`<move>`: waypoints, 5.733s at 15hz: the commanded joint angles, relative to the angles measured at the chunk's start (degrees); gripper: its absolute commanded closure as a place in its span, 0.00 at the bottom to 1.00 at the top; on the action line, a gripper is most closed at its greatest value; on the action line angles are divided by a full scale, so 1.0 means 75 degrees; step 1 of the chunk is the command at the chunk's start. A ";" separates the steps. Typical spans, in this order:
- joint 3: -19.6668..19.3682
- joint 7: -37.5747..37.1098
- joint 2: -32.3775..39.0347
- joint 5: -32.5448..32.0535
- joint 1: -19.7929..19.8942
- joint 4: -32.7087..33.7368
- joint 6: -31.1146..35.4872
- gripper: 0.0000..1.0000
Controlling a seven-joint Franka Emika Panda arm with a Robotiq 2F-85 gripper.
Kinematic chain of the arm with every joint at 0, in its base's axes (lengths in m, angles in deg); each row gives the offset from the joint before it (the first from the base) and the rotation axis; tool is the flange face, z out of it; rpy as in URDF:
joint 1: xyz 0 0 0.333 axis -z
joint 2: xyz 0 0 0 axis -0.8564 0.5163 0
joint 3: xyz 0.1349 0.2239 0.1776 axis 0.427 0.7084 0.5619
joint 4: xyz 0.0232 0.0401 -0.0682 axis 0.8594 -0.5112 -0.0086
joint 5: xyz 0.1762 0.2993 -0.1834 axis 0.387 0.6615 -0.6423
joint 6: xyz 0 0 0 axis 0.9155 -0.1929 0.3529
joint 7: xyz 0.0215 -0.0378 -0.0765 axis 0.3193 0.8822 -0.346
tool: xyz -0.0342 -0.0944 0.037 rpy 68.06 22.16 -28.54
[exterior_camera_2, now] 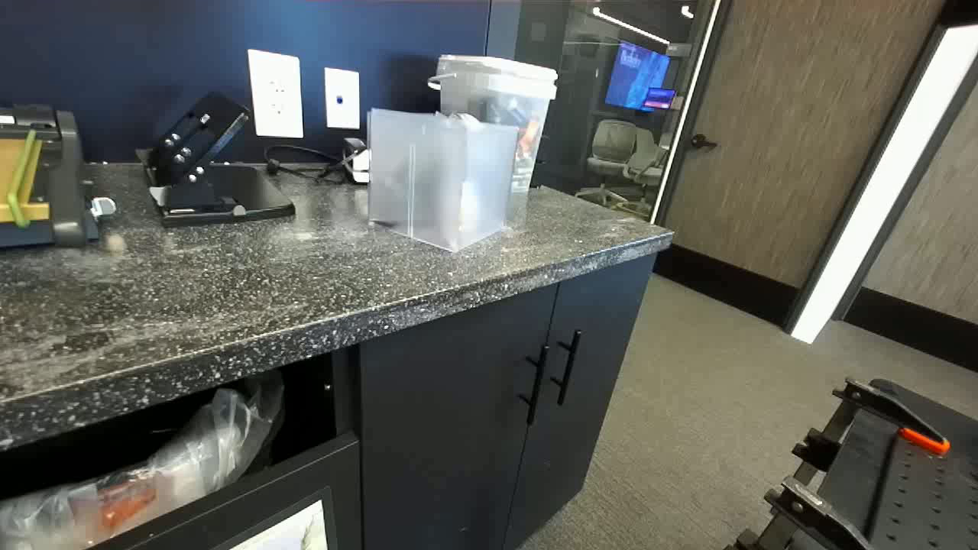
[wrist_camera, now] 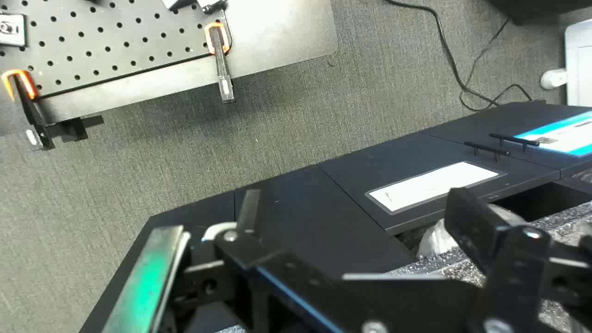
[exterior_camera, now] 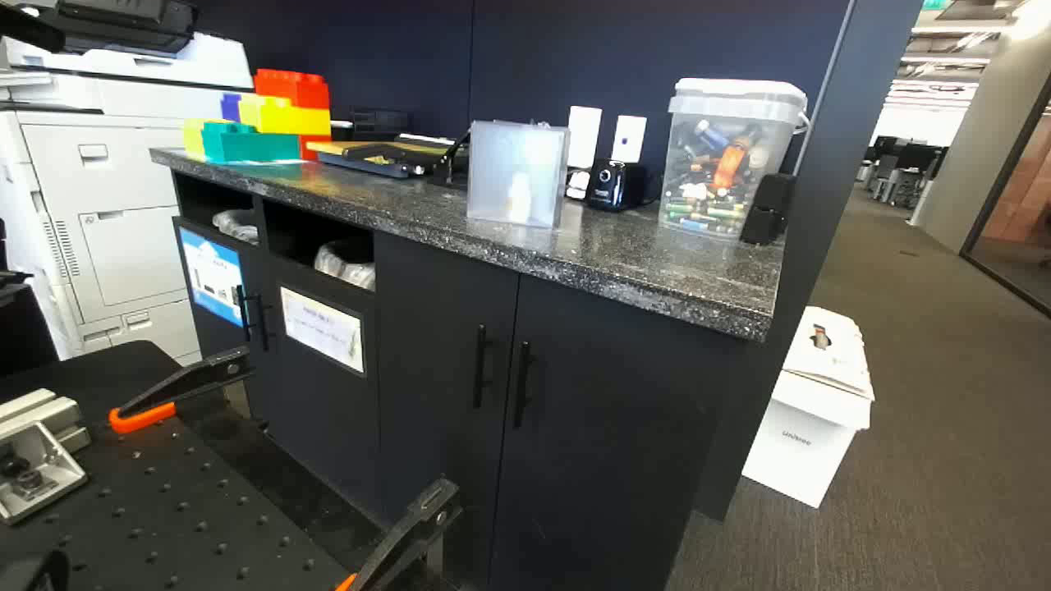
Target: Open the left door of the cabinet on the right
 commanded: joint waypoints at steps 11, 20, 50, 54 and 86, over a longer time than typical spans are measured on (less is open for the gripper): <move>0.0007 -0.0277 0.1081 0.0017 0.0136 0.0121 0.1306 0.00; -0.0251 -0.1256 0.3846 -0.1394 -0.0007 -0.0332 0.5149 0.00; -0.5036 -0.3924 1.1498 -0.1520 -0.4480 0.3927 0.9243 0.00; -0.5328 -0.3867 1.1757 -0.1217 -0.4588 0.3926 0.9232 0.00; -0.4799 -0.3798 0.9649 -0.0847 -0.6006 0.1154 0.8786 0.96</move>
